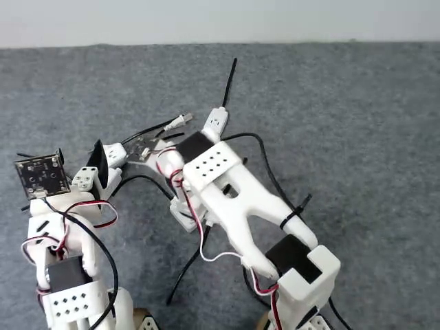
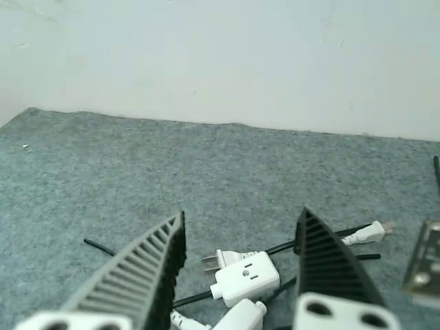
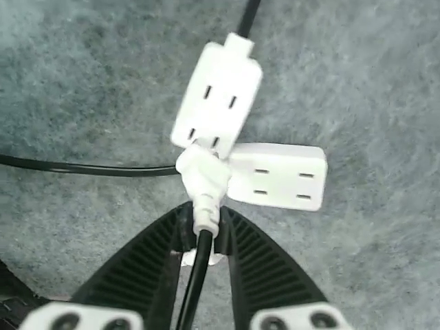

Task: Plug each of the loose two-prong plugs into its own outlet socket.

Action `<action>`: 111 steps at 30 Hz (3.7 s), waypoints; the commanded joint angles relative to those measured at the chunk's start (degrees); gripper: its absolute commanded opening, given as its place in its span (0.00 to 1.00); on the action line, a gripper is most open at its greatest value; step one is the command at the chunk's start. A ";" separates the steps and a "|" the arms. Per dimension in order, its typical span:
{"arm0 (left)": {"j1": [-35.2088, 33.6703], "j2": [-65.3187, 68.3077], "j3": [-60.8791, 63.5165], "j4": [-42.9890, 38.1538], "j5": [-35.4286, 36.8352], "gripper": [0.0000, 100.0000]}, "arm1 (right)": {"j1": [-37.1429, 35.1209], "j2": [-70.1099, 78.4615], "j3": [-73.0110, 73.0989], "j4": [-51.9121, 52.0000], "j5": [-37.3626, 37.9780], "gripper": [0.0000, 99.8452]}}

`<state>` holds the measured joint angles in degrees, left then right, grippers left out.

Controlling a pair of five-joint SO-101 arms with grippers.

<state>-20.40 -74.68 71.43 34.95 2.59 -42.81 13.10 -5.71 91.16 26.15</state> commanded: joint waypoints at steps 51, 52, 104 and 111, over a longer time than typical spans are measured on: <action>-0.26 -0.44 0.48 -3.25 -0.70 0.25 | 0.13 -0.13 -4.92 1.89 8.79 0.01; -0.26 -0.44 0.48 -3.25 -0.70 0.25 | 0.04 -0.92 -4.92 2.42 8.79 0.01; -0.09 -0.53 0.57 -3.25 -0.70 0.25 | 0.66 1.01 -6.59 1.54 9.32 0.01; -0.09 -0.53 0.57 -3.25 -0.70 0.25 | 1.27 1.01 -6.59 2.42 10.73 0.01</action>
<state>-20.40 -74.68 72.48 33.27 2.59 -42.73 14.68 -9.49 92.75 35.74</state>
